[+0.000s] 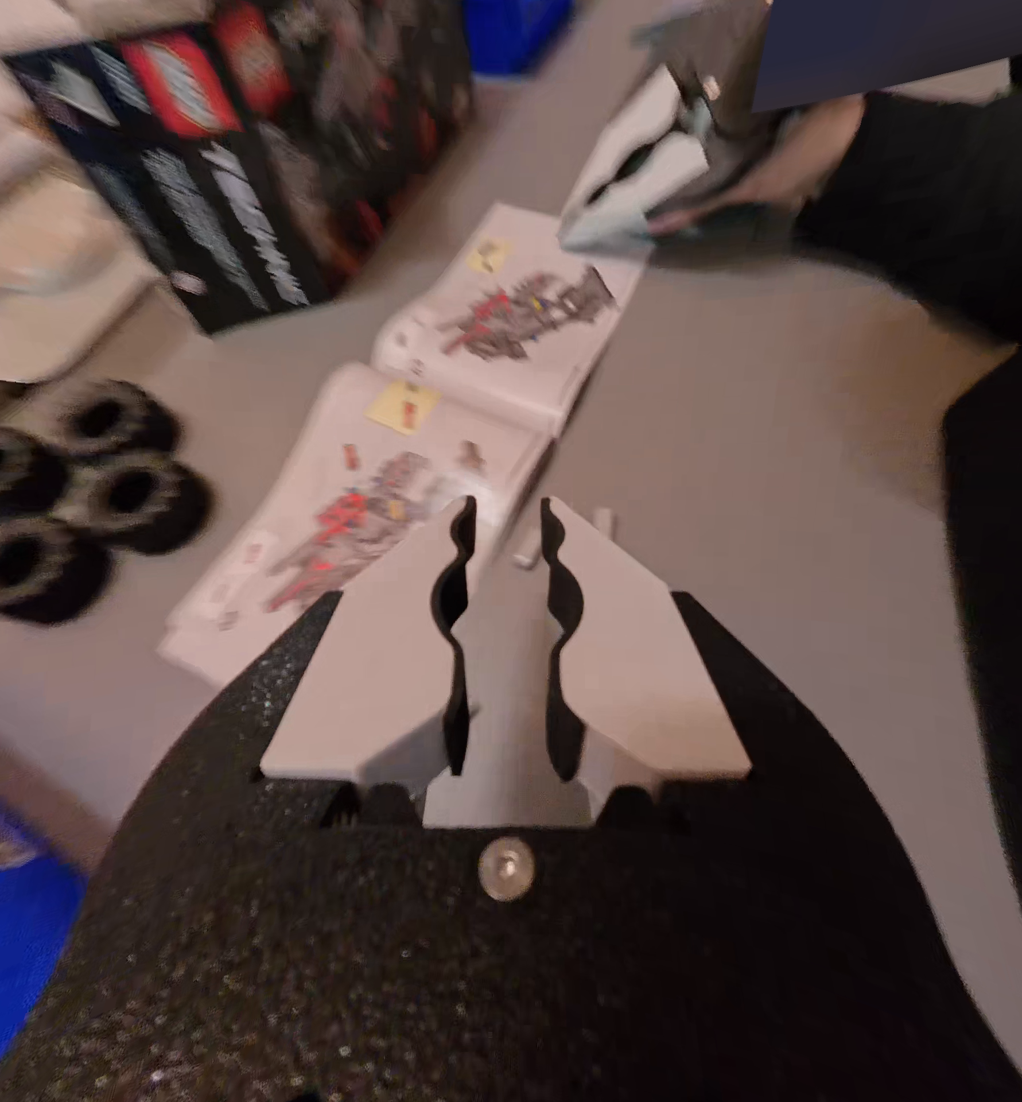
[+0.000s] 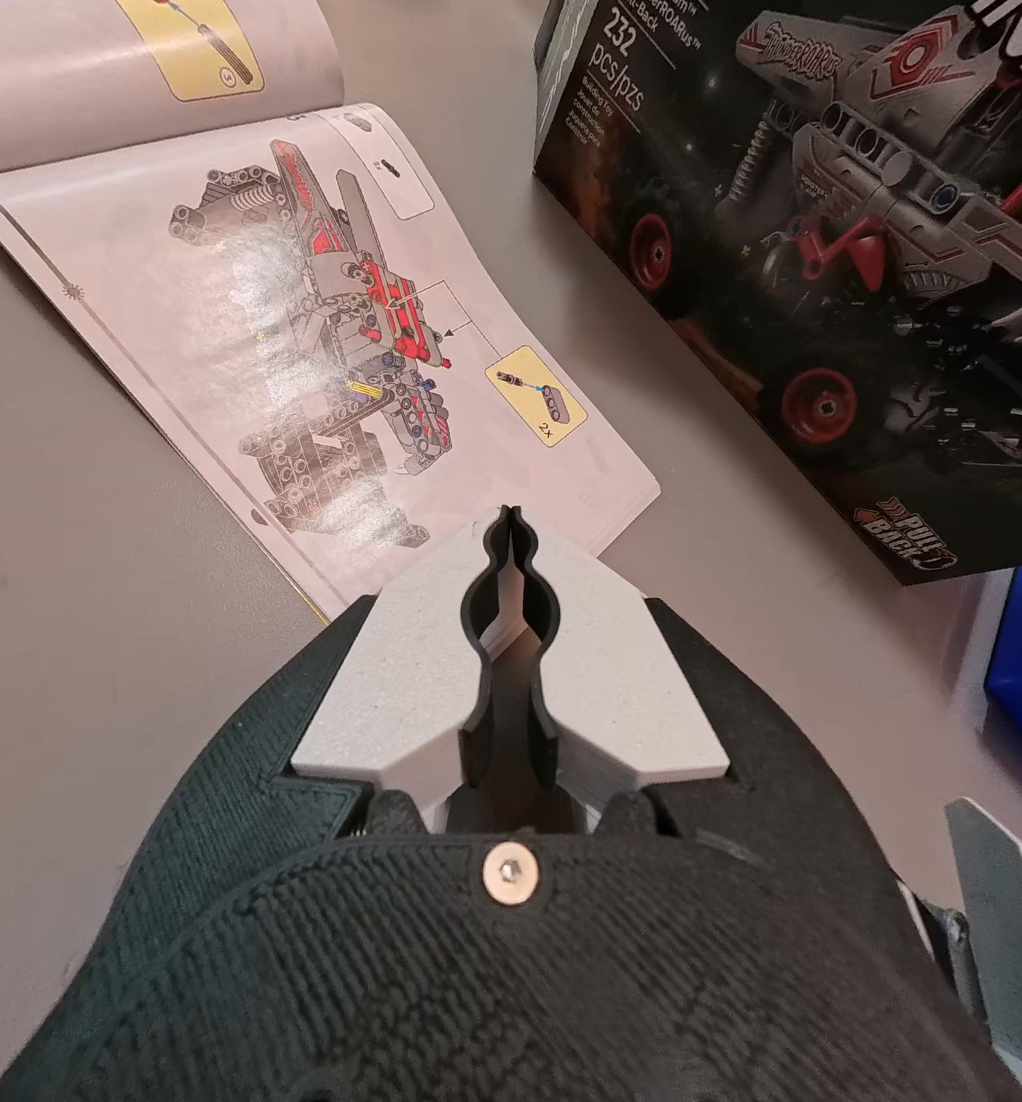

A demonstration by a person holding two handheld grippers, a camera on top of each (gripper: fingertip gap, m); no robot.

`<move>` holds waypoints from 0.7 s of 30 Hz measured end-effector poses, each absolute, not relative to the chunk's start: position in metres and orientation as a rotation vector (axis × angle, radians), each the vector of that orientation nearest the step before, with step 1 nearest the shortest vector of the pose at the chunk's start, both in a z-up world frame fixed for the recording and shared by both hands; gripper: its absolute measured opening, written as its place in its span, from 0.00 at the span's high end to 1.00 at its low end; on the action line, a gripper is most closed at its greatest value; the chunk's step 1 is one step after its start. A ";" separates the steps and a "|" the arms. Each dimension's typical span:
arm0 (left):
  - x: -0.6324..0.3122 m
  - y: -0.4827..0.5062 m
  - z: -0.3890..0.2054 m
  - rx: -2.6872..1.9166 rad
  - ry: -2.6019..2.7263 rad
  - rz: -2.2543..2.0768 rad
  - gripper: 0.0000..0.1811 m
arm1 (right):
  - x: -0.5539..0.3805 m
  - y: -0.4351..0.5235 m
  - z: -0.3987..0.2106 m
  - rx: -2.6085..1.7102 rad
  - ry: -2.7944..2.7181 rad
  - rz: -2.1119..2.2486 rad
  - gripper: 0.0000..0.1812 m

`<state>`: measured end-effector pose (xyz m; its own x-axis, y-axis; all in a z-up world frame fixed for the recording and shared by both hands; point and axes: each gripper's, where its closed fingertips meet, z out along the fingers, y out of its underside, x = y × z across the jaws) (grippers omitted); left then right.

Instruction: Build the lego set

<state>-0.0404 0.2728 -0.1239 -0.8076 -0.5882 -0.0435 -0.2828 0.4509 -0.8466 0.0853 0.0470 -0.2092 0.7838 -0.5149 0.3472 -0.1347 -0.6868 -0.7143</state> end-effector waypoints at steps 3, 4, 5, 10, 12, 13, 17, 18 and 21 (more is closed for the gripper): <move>-0.022 0.334 -0.083 -0.843 2.211 -1.199 0.91 | 0.085 0.047 -0.209 -2.273 0.475 -0.709 1.00; -0.015 0.361 -0.075 -0.909 2.152 -1.127 0.92 | 0.085 0.047 -0.209 -2.273 0.475 -0.707 1.00; -0.009 0.390 -0.070 -0.981 2.092 -1.047 0.92 | 0.085 0.047 -0.209 -2.272 0.476 -0.706 1.00; -0.003 0.496 -0.084 -1.287 2.041 -0.734 0.93 | 0.085 0.047 -0.209 -2.273 0.460 -0.732 1.00; -0.007 0.523 -0.105 -1.377 2.132 -0.595 0.93 | 0.085 0.047 -0.209 -2.274 0.455 -0.739 1.00; -0.007 0.533 -0.115 -1.407 2.176 -0.532 0.94 | 0.085 0.048 -0.209 -2.274 0.458 -0.734 1.00; 0.008 0.547 -0.137 -1.384 2.307 -0.485 0.94 | 0.085 0.047 -0.209 -2.273 0.477 -0.694 1.00; 0.016 0.547 -0.139 -1.385 2.311 -0.519 0.94 | 0.085 0.047 -0.210 -2.273 0.479 -0.688 1.00; 0.039 0.554 -0.139 -1.382 2.304 -0.585 0.95 | 0.085 0.047 -0.209 -2.273 0.477 -0.694 1.00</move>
<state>0.0393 0.5542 -0.1386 -0.4378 -0.8918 -0.1144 -0.7292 0.4266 -0.5350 0.0850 0.0474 -0.2095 0.7885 -0.5117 0.3413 -0.1353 -0.6856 -0.7153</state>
